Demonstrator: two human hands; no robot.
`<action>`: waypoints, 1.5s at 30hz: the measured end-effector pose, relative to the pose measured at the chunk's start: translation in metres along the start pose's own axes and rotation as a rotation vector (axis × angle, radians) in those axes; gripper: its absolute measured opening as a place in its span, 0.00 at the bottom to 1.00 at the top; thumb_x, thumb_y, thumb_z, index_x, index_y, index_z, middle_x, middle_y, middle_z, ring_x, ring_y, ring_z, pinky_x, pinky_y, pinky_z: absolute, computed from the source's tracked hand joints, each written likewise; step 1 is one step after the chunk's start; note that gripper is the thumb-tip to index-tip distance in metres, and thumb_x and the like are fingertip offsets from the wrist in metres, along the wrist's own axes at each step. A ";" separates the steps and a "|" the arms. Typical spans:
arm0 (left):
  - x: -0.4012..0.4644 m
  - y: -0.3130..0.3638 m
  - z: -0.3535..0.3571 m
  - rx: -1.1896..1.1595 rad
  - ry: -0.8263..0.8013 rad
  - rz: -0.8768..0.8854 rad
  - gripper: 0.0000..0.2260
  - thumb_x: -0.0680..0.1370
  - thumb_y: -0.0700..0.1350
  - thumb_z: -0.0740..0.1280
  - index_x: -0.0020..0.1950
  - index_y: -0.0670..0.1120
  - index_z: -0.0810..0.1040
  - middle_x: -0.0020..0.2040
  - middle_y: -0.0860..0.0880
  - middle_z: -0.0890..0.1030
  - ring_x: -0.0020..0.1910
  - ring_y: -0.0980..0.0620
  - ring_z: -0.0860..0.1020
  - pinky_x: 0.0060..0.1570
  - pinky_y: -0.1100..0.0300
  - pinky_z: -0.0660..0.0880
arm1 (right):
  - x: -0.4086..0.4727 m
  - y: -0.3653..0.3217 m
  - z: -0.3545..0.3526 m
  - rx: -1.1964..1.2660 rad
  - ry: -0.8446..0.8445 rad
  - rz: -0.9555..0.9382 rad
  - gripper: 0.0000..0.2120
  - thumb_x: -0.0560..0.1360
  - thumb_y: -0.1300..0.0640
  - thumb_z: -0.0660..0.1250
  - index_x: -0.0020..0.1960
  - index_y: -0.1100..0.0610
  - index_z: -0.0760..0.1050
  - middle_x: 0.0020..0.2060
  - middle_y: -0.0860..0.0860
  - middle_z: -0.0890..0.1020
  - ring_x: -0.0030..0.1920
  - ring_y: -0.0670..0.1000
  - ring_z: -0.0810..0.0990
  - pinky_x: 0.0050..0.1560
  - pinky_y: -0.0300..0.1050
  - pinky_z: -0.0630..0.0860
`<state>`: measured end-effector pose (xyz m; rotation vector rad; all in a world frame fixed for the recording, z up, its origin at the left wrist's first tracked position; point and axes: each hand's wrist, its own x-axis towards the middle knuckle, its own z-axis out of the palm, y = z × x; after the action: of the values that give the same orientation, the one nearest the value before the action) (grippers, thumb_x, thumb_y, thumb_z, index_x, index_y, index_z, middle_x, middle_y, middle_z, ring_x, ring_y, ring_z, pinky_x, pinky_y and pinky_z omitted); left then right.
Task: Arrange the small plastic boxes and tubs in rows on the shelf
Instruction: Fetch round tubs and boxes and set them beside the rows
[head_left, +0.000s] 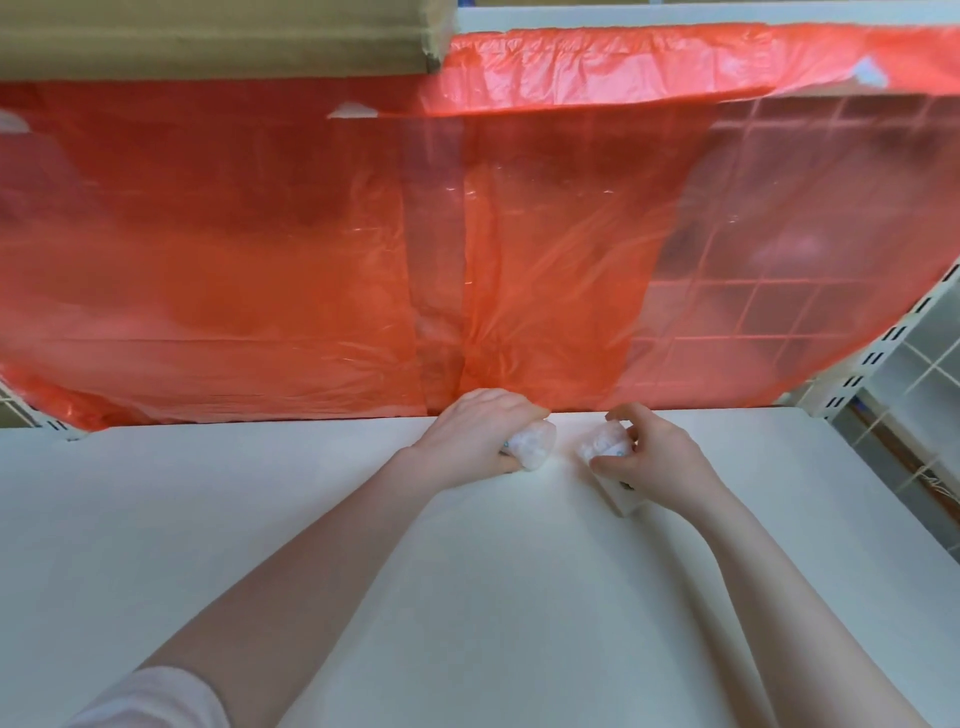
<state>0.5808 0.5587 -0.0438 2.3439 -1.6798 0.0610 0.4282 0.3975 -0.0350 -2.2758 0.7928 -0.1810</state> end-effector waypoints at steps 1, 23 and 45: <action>0.002 0.001 0.000 0.033 -0.015 0.007 0.24 0.74 0.48 0.66 0.70 0.55 0.68 0.62 0.55 0.73 0.64 0.53 0.67 0.61 0.61 0.59 | -0.001 0.002 -0.001 0.013 0.010 -0.004 0.20 0.66 0.51 0.72 0.56 0.48 0.70 0.43 0.49 0.80 0.42 0.53 0.79 0.45 0.48 0.77; -0.030 -0.007 -0.030 -0.625 0.108 -0.533 0.20 0.67 0.45 0.74 0.57 0.52 0.73 0.54 0.54 0.76 0.54 0.54 0.75 0.49 0.60 0.74 | -0.020 0.018 -0.008 0.331 -0.027 -0.201 0.30 0.65 0.63 0.75 0.64 0.51 0.70 0.56 0.46 0.76 0.54 0.46 0.77 0.53 0.41 0.74; -0.037 0.001 -0.065 0.018 -0.328 -0.098 0.31 0.70 0.37 0.68 0.71 0.53 0.68 0.69 0.56 0.68 0.69 0.56 0.65 0.61 0.68 0.62 | -0.018 -0.014 -0.077 -0.537 -0.421 -0.535 0.30 0.69 0.60 0.70 0.68 0.47 0.68 0.64 0.43 0.73 0.62 0.45 0.71 0.61 0.43 0.69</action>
<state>0.5750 0.6072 0.0124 2.5555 -1.7008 -0.3458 0.3946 0.3709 0.0325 -2.8505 -0.0115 0.3014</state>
